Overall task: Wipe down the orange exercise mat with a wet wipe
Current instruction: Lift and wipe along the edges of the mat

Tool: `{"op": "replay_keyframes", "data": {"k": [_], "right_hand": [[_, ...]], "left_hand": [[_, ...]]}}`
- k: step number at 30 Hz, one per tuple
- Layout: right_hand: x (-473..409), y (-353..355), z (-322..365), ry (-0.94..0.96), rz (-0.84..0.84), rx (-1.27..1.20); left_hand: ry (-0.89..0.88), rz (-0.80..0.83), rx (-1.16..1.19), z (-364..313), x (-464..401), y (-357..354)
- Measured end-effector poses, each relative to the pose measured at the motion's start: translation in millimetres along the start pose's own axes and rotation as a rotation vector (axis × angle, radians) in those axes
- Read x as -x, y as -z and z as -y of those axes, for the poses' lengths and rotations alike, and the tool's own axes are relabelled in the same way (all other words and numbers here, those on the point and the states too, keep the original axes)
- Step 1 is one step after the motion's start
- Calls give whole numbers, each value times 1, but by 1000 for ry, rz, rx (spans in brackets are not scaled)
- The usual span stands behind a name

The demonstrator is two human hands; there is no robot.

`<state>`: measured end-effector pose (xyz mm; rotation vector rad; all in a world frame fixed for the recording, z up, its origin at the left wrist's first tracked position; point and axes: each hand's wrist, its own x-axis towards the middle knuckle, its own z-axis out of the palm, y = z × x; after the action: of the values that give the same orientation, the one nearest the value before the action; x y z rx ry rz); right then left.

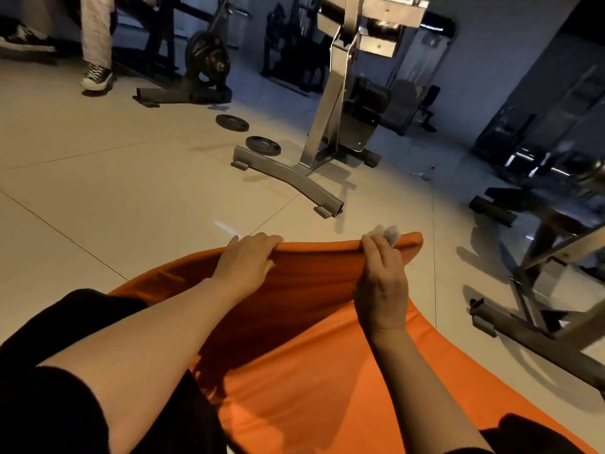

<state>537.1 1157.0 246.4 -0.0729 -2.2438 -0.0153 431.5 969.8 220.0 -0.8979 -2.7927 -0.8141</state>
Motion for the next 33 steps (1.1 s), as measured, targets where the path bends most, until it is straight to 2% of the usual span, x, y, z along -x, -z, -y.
{"op": "replay_keyframes", "data": {"k": [4, 8, 11, 14, 16, 20, 25, 27, 31, 33], "right_hand": [[-4, -11, 14, -126, -55, -24], [11, -35, 66, 143, 125, -114], [4, -31, 63, 192, 168, -86], [-10, -15, 41, -26, 22, -66], [-13, -13, 47, -133, -10, -67], [1, -29, 85, 38, 123, -109], [3, -23, 70, 94, 218, -55], [7, -15, 57, 39, 209, -11], [2, 4, 34, -110, 125, 2], [-3, 4, 32, -179, 59, -12]], "left_hand": [[-41, 1, -37, -2, -1, 7], [-131, -96, -43, -15, 1, 10], [-115, -90, 21, -12, 4, 14], [-139, -91, 85, -14, 7, 17], [-141, -105, 94, -15, 8, 17], [-107, -136, 75, -11, 15, 17], [-185, -35, 252, 6, 32, 22], [-149, 41, 181, 28, 41, 23], [67, 70, -128, 66, 52, 33], [46, 50, -221, 55, 54, 37]]}}
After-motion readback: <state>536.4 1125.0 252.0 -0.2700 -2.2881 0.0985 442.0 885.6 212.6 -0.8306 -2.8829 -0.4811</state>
